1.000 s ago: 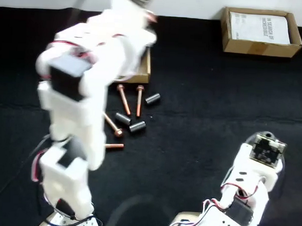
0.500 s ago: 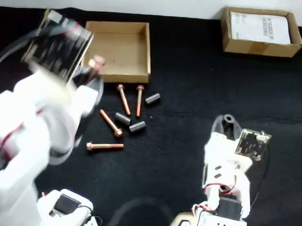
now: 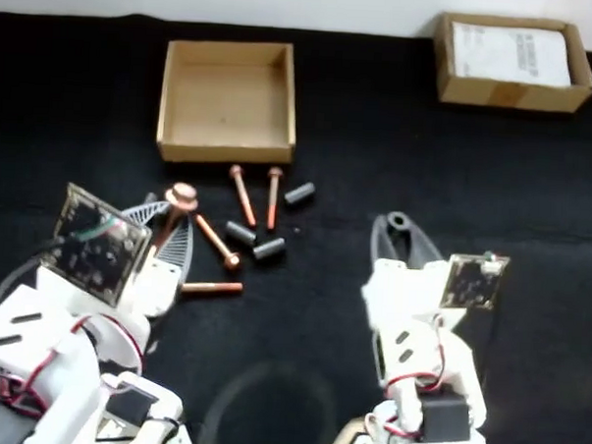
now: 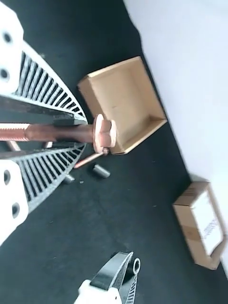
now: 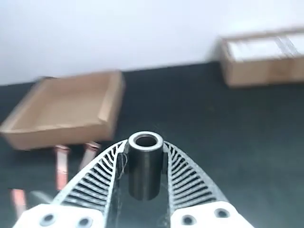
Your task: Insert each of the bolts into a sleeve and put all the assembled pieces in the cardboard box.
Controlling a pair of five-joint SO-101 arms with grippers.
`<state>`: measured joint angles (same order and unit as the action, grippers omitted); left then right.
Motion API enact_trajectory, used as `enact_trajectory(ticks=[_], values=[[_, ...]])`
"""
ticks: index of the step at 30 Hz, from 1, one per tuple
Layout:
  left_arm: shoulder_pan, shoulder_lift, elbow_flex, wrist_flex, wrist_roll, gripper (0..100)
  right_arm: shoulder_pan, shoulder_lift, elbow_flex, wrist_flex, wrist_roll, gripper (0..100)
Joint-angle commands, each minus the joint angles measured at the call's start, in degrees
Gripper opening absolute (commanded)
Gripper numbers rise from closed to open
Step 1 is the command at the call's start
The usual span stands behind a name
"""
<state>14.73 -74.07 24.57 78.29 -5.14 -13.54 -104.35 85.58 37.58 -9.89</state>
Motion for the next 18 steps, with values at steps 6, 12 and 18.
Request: enact_trajectory(ticks=[6, 12, 18], values=[[-0.57, -15.25, 24.31, -8.79, 0.26, 1, -10.59, -0.66, -1.45, 0.22, 0.26, 0.6], [-0.48, -19.12, 40.92, -28.40, 0.26, 1, -16.48, -0.66, 7.34, -0.04, 9.23, 0.6], [-0.22, -19.12, 59.21, -57.41, 0.26, 1, -17.27, -0.66, 11.65, -0.13, 9.32, 0.6]])
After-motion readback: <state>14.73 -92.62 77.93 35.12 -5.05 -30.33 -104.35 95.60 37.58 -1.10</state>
